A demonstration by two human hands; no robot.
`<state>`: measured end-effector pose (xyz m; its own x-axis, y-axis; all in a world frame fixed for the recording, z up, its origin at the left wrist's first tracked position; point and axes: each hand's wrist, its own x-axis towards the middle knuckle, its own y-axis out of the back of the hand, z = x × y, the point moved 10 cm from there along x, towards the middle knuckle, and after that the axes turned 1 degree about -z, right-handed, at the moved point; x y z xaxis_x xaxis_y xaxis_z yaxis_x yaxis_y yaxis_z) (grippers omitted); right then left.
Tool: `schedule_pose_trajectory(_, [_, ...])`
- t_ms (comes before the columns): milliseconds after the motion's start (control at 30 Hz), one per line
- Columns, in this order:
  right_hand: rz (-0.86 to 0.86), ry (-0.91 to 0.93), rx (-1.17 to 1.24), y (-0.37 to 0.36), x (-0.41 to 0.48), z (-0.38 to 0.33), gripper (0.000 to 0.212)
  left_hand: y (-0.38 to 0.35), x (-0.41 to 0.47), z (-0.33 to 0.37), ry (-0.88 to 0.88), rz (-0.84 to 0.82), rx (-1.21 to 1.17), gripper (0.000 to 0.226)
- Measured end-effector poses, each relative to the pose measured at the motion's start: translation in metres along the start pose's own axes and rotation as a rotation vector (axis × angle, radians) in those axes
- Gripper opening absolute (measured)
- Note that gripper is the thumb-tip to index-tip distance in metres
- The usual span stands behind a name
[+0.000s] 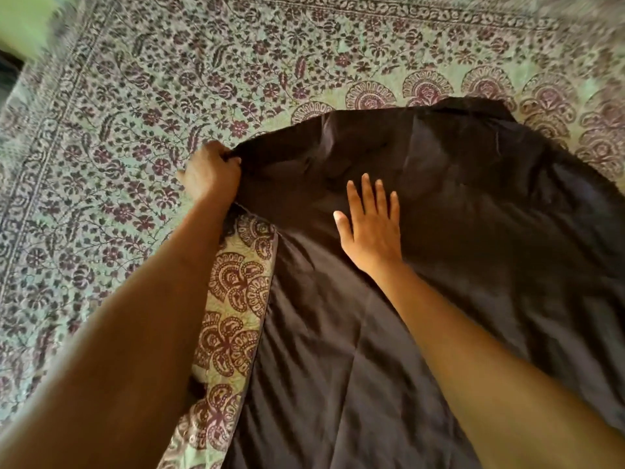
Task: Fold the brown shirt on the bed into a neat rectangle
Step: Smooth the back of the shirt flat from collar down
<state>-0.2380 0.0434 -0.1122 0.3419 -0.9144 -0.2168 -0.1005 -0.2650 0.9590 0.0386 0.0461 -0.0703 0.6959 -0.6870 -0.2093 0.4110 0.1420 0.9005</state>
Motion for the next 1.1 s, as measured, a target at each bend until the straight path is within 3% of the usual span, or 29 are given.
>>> schedule_pose_trajectory(133, [0.033,0.018,0.007,0.002,0.011,0.008,0.056,0.002,0.003,0.017,-0.06,0.145,0.071,0.041])
schedule_pose_trajectory(233, [0.145,0.041,0.04,0.014,0.018,0.013,0.061,-0.008,-0.015,0.073,-0.393,0.187,0.053,0.028])
schedule_pose_trajectory(300, [0.156,0.057,0.032,0.02,0.03,0.017,0.059,-0.03,-0.033,0.114,-0.668,0.104,0.066,0.024])
schedule_pose_trajectory(367, [0.074,0.028,0.021,0.016,0.048,0.027,0.055,-0.062,-0.037,0.133,-0.8,-0.008,0.164,0.028])
schedule_pose_trajectory(467, [-0.034,-0.009,-0.002,0.01,0.074,0.046,0.053,-0.086,-0.006,0.112,-0.587,-0.103,0.253,0.04])
schedule_pose_trajectory(600, [-0.084,0.018,-0.003,0.009,0.092,0.058,0.053,-0.068,0.028,0.106,-0.415,-0.088,0.0,0.03])
schedule_pose_trajectory(700, [-0.03,0.055,-0.041,0.012,0.09,0.058,0.054,-0.065,0.04,0.104,-0.383,-0.129,-0.1,0.022])
schedule_pose_trajectory(800, [0.089,0.073,-0.082,0.018,0.077,0.055,0.056,-0.057,0.043,0.092,-0.338,0.005,-0.014,0.023])
schedule_pose_trajectory(867, [0.171,0.091,-0.063,0.021,0.063,0.048,0.057,-0.051,0.022,0.103,-0.41,0.158,0.138,0.028])
schedule_pose_trajectory(933, [0.206,0.107,-0.055,0.016,0.05,0.043,0.059,-0.06,-0.021,0.134,-0.654,0.189,0.138,0.033])
schedule_pose_trajectory(1033, [0.158,0.066,-0.033,0.002,0.042,0.049,0.063,-0.117,-0.083,0.154,-1.058,-0.154,0.22,0.051])
schedule_pose_trajectory(1100, [0.141,0.05,-0.021,-0.001,0.043,0.053,0.064,-0.134,-0.069,0.133,-1.008,-0.253,0.338,0.062])
